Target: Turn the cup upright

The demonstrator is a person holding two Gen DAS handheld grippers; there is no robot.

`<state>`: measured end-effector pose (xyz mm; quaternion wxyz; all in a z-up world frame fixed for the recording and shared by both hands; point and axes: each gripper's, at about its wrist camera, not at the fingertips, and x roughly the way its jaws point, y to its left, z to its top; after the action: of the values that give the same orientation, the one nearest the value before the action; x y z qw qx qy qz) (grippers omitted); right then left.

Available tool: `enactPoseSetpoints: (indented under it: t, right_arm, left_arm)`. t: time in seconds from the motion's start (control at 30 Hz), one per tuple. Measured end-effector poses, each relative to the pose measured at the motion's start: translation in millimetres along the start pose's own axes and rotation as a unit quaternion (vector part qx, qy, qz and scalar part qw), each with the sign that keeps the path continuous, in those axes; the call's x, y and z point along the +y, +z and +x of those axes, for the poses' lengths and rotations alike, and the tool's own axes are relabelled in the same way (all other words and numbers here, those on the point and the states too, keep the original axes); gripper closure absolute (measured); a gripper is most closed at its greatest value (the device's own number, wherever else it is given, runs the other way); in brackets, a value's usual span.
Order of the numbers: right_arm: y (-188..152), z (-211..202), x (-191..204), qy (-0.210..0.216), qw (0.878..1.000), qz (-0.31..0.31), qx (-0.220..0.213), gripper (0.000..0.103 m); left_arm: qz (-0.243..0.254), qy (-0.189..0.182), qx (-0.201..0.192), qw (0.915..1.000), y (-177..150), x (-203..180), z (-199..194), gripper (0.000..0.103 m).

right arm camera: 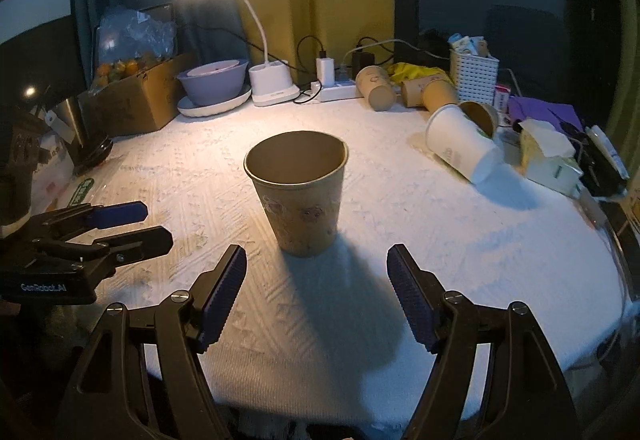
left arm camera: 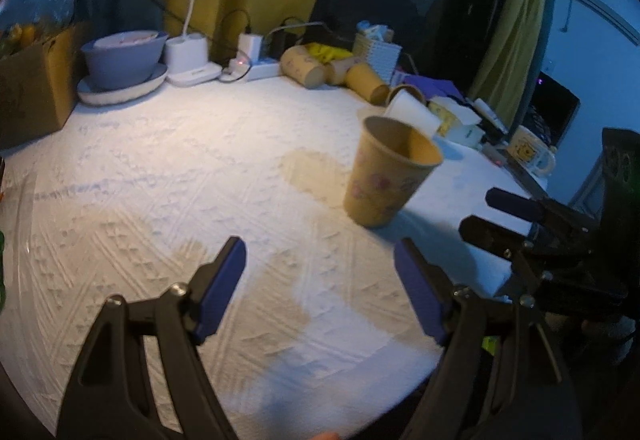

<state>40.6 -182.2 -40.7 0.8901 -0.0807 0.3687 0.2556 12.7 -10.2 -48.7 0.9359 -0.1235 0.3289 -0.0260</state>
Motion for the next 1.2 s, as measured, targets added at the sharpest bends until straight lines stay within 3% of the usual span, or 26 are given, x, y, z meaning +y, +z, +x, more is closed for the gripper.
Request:
enactPoseSetpoints:
  t: [0.23,0.57,0.83,0.93,1.2]
  right_arm:
    - [-0.5,-30.3,-6.4,-0.019,0.999,0.010,-0.025,0.027]
    - [12.7,-62.3,-15.1,-0.055,0.996,0.010,-0.069,0.027]
    - [24.9,-79.9,-17.7,-0.065,0.993,0.007,-0.096,0.027]
    - [30.3,-88.3,-18.7,-0.068,0.992,0.006,-0.109,0.027]
    - [47.4,-105.8,-20.4,-0.074,0.988,0.002,-0.134,0.027]
  left_arm:
    - [0.038,-0.006,-0.030,0.9988,6.7,-27.8,-13.5,0.022]
    - [0.081,0.014,-0.076,0.9937,20.2,-51.3,-24.8,0.022]
    - [0.104,0.017,-0.131,0.9858,37.7,-64.7,-42.9,0.021]
    - [0.109,0.014,-0.155,0.9818,41.8,-67.6,-52.8,0.008]
    - [0.109,0.011,-0.206,0.9723,60.2,-74.1,-78.7,0.007]
